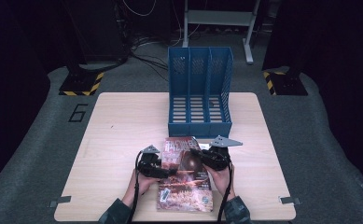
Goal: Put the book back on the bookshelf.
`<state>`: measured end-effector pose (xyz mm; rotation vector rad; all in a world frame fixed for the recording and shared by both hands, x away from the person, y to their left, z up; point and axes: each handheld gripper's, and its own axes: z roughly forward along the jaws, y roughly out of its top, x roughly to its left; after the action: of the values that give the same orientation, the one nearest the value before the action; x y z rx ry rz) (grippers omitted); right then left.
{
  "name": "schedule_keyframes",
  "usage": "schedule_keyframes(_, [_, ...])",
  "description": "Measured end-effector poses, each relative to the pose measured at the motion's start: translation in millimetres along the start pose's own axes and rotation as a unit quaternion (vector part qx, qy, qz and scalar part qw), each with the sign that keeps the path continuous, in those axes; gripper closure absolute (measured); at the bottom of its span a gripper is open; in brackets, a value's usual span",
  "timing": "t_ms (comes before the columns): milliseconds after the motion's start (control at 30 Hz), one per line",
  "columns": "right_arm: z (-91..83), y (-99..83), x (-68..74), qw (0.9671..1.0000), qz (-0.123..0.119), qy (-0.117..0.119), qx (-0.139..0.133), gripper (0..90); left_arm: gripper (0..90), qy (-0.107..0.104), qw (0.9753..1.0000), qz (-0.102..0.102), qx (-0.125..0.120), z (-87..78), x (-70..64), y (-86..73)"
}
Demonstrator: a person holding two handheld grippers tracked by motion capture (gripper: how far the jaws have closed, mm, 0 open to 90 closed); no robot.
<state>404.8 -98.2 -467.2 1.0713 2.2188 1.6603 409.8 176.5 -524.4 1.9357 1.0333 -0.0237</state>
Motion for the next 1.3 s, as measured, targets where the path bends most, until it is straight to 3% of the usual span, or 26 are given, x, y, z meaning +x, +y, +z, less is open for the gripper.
schedule_keyframes(33, [0.3,-0.8,-3.7,1.0000,0.010,0.000,-0.001,89.7,30.6,0.005,0.9999,-0.013,-0.001,-0.4,0.1,0.4])
schedule_keyframes(200, [4.4,-3.3,-2.3,0.9998,0.009,-0.012,0.011,89.7,38.1,0.026,0.9995,-0.018,-0.002,-0.8,0.3,1.5])
schedule_keyframes(300, [11.5,-5.9,-4.0,0.9992,0.010,-0.024,0.029,89.6,53.3,0.036,0.9992,-0.018,-0.002,-1.4,0.6,1.2])
schedule_keyframes(333, [17.5,-8.5,-6.1,0.9982,0.013,-0.038,0.046,89.5,55.3,0.042,0.9990,-0.014,-0.004,-0.9,0.2,1.0])
schedule_keyframes(367, [17.5,-8.5,-6.1,0.9982,0.013,-0.038,0.046,89.5,55.3,0.044,0.9990,-0.011,-0.001,-1.1,-0.3,1.1])
schedule_keyframes(433, [22.0,-10.2,-11.7,0.9964,0.017,-0.056,0.062,88.9,59.1,0.056,0.9983,0.016,0.002,-0.6,-1.4,1.1])
schedule_keyframes(567, [21.5,-11.3,-18.0,0.9941,0.034,-0.068,0.078,83.4,61.3,0.062,0.9977,0.026,0.000,0.1,-3.0,0.3])
schedule_keyframes(700, [13.1,-15.5,-22.8,0.9881,0.051,-0.086,0.117,72.7,62.3,0.063,0.9976,0.028,-0.003,0.2,-3.4,-0.3])
schedule_keyframes(767, [6.1,-22.1,-22.3,0.9822,0.050,-0.106,0.147,69.8,62.5,0.061,0.9974,0.038,0.005,-1.4,-3.8,0.9])
schedule_keyframes(867, [-0.6,-29.0,-21.6,0.9791,0.047,-0.117,0.160,68.3,63.2,0.065,0.9970,0.042,0.000,-1.4,-4.4,1.5])
schedule_keyframes(1033, [-1.6,-36.8,-23.6,0.9768,0.058,-0.113,0.172,67.5,63.8,0.058,0.9975,0.040,0.002,-4.7,-5.6,3.9])
schedule_keyframes(1067, [-0.3,-40.6,-24.4,0.9764,0.062,-0.112,0.174,67.7,64.0,0.042,0.9989,0.024,0.002,-6.2,-3.8,4.9])
schedule_keyframes(1100, [-0.6,-41.4,-25.1,0.9771,0.064,-0.110,0.170,68.0,63.8,0.042,0.9989,0.024,0.002,-6.2,-3.8,4.9])
schedule_keyframes(1200, [-0.6,-42.9,-25.8,0.9781,0.067,-0.108,0.165,70.8,62.0,0.008,0.9999,0.004,0.006,-5.1,4.7,6.7])
schedule_keyframes(1300, [-0.4,-43.6,-27.5,0.9792,0.065,-0.106,0.160,72.6,57.9,-0.010,0.9999,0.001,0.014,-3.3,7.3,8.3])
